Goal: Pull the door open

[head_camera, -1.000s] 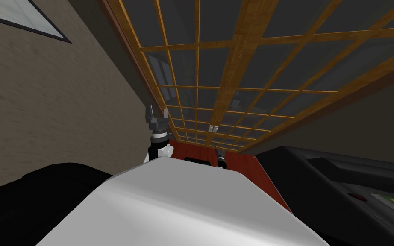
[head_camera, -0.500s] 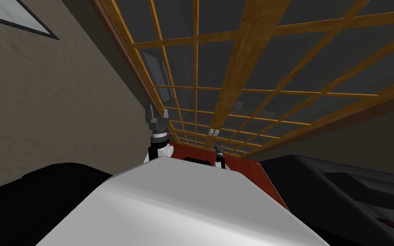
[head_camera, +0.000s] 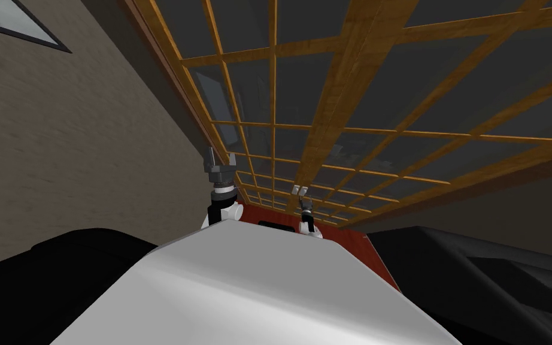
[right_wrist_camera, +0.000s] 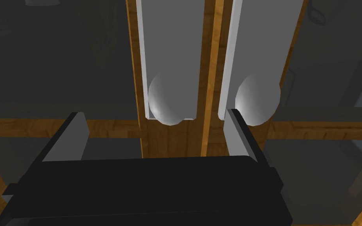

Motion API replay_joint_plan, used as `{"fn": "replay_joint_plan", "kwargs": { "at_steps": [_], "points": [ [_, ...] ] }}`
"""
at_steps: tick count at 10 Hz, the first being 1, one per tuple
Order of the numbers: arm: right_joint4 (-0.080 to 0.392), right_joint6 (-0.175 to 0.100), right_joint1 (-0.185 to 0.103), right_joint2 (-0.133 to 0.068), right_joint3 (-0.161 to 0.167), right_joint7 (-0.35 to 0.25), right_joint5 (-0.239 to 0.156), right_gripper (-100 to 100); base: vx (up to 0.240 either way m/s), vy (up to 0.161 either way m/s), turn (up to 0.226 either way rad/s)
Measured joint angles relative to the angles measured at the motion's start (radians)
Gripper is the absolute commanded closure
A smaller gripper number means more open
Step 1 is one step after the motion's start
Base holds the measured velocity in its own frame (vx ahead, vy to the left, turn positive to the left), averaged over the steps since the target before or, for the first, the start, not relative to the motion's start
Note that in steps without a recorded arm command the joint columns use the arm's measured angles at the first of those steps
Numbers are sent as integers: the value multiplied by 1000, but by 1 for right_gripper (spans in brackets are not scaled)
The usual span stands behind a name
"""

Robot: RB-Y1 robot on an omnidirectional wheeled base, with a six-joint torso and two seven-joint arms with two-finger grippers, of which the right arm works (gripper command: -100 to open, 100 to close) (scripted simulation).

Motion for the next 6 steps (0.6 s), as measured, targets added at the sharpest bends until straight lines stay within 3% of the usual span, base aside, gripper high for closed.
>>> {"fn": "replay_joint_plan", "kwargs": {
  "at_steps": [1,2,4,5,6],
  "points": [
    [12,-7,-26,2,-3,2,-3,-100,214,-61,74],
    [46,-31,-57,3,-8,9,-8,-100,142,-43,5],
    [8,-20,-42,14,0,7,-4,-100,-4,2,-8],
    [5,-17,-41,14,0,5,-4,100,0,0,0],
    [7,-19,-42,14,0,6,-4,100,0,0,0]
  ]
}}
